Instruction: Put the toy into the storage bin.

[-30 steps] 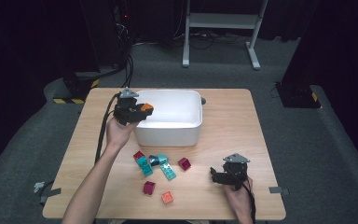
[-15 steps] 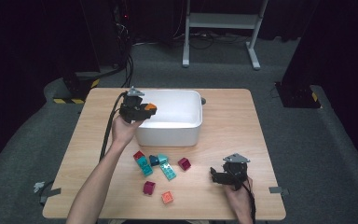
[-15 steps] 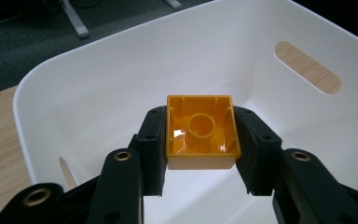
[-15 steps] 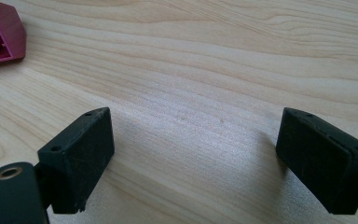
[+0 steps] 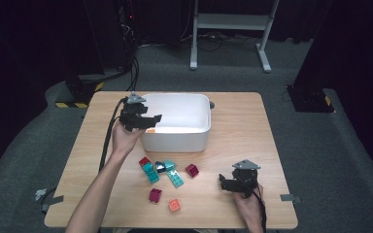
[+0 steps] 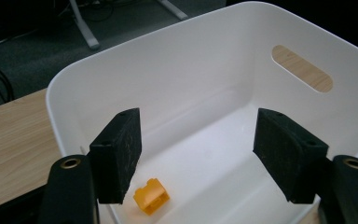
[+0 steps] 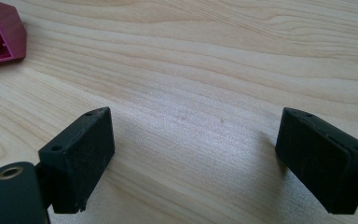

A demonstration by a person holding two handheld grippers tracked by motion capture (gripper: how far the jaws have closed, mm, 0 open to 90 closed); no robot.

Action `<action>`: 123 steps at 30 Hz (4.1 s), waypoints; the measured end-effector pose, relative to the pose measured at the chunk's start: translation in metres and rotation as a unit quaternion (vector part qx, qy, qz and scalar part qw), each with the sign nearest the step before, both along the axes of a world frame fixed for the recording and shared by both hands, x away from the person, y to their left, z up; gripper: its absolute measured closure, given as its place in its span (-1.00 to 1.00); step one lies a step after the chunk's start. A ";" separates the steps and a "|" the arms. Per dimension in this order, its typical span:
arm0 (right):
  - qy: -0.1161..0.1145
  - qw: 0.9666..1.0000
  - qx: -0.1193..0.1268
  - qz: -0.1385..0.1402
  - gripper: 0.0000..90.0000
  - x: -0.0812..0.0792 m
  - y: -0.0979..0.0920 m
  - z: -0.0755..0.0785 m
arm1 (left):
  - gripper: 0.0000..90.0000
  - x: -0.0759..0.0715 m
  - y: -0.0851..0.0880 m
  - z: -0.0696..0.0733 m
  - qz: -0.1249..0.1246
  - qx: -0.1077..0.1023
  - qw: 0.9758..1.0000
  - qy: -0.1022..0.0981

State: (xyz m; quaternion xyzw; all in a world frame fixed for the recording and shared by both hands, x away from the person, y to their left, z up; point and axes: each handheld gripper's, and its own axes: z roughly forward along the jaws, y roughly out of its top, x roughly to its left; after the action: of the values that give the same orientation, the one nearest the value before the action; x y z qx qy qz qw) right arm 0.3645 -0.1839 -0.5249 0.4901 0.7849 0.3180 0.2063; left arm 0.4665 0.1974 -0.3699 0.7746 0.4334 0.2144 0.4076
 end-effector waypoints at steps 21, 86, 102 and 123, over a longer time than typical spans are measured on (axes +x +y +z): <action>0.000 1.000 0.000 0.000 -0.75 0.000 0.000 0.000 | -0.29 -0.089 0.056 -0.026 0.042 -0.001 0.999 -0.031; -0.001 1.000 0.000 0.000 -0.75 0.000 0.000 0.000 | 0.49 -0.119 0.022 -0.125 -0.033 0.024 0.998 0.038; -0.001 1.000 0.000 0.000 -0.75 0.000 0.000 0.000 | 0.49 -0.119 0.030 -0.106 -0.040 -0.001 0.998 0.040; -0.001 1.000 0.000 0.000 -0.75 0.000 0.000 0.000 | 0.49 -0.112 0.035 -0.055 -0.030 -0.006 0.999 0.037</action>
State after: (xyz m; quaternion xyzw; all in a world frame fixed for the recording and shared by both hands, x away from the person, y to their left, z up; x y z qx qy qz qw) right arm 0.3643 -0.1839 -0.5249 0.4897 0.7848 0.3182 0.2073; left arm 0.3541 0.2326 -0.4245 0.7922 0.4258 0.1704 0.4026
